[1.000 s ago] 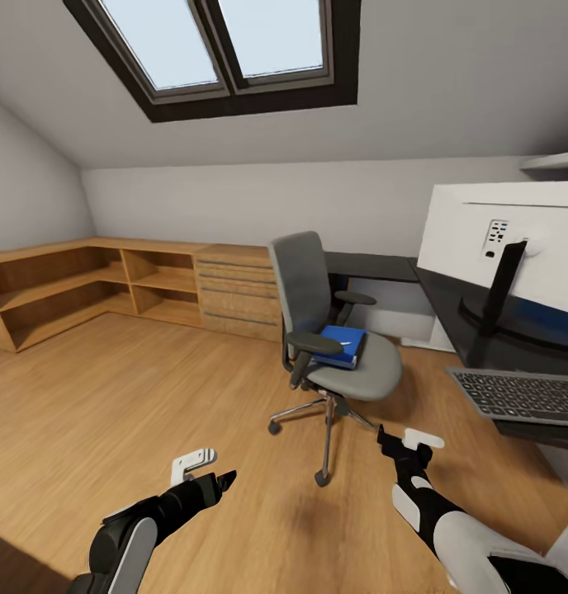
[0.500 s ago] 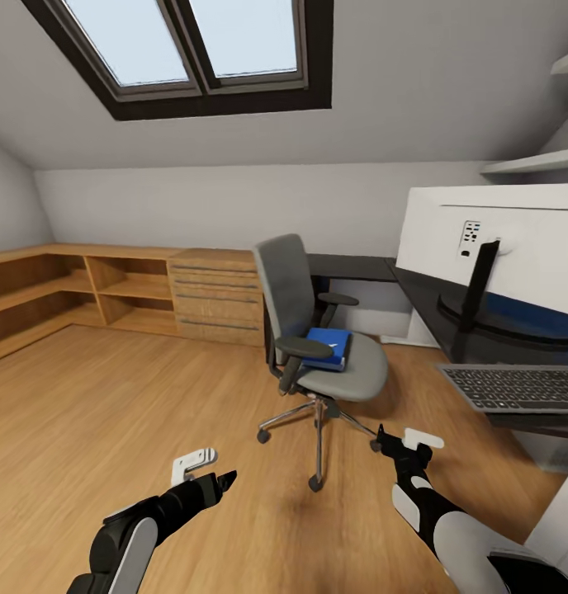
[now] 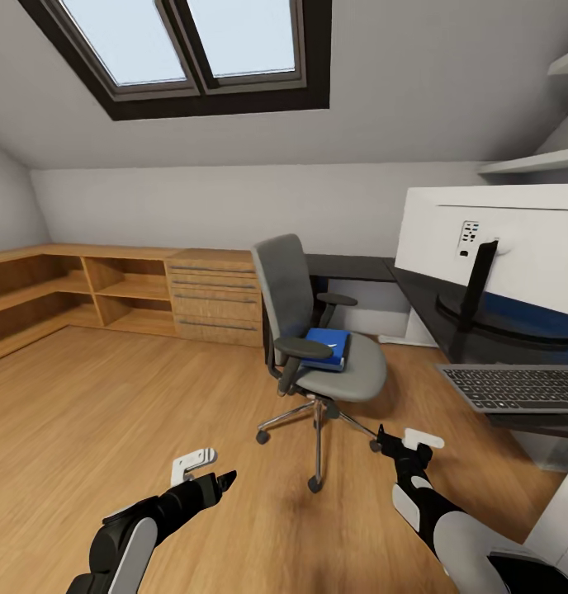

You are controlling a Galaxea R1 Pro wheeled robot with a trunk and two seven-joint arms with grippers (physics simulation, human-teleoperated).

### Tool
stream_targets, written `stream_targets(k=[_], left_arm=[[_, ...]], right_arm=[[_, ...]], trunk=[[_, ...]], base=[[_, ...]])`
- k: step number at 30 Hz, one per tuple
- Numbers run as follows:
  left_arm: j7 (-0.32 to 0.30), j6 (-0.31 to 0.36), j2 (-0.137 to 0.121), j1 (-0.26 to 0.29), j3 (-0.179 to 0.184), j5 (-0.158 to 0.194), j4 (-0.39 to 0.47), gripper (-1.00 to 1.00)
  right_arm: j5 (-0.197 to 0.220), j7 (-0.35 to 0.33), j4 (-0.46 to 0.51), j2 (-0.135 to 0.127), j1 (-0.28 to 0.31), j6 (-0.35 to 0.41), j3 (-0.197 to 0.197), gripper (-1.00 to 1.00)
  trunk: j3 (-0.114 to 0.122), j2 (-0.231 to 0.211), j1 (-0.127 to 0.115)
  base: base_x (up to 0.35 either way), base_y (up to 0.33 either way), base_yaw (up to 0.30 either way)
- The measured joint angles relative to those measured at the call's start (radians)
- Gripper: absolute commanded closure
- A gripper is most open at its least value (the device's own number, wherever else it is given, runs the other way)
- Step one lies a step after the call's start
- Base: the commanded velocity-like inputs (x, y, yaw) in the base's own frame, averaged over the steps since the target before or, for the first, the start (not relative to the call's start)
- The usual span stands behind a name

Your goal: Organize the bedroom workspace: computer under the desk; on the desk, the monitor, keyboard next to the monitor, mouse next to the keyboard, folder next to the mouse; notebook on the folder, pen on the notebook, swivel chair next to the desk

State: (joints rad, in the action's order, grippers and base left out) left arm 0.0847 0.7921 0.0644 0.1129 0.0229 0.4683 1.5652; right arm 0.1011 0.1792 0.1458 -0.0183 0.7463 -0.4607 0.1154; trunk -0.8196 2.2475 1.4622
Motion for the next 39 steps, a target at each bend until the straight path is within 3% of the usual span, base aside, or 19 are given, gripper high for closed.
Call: stream_targets(k=[6,15,22,26,28,33,39], left_arm=[[0.0,0.001,0.0,0.0,0.001,0.0,0.0,-1.0],[0.0,0.003,0.0,0.0,0.001,0.0,0.0,-1.0],[0.0,0.003,0.0,0.0,0.0,0.0,0.0,-1.0],[0.0,0.003,0.0,0.0,0.0,0.0,0.001,-1.0],[0.0,0.003,0.0,0.0,0.0,0.0,0.001,-1.0],[0.0,0.003,0.0,0.0,0.0,-0.001,0.001,-1.0],[0.0,0.002,0.0,0.0,0.0,-0.002,0.0,-1.0]], right_arm=[[0.001,0.001,-0.001,0.001,0.0,0.003,0.001,-1.0],[0.071,-0.003,0.019,0.035,0.001,0.016,-0.006,-1.0],[0.217,-0.007,0.084,0.036,0.004,0.108,-0.005,-1.0],[0.375,-0.012,0.14,0.021,0.006,0.21,0.002,-1.0],[0.425,-0.017,0.153,0.017,0.006,0.231,0.004,-1.0],[0.473,-0.05,0.162,0.013,0.006,0.248,0.005,-1.0],[0.485,-0.115,0.165,0.013,0.005,0.25,0.004,-1.0]], trunk=[[0.0,0.0,0.0],[0.0,0.0,0.0],[0.0,0.0,0.0],[0.0,0.0,0.0],[0.0,0.0,0.0],[0.0,0.0,0.0],[0.0,0.0,0.0]], base=[[0.0,0.0,0.0],[0.0,0.0,0.0],[0.0,0.0,0.0],[0.0,0.0,0.0],[0.0,0.0,0.0],[0.0,0.0,0.0],[0.0,0.0,0.0]])
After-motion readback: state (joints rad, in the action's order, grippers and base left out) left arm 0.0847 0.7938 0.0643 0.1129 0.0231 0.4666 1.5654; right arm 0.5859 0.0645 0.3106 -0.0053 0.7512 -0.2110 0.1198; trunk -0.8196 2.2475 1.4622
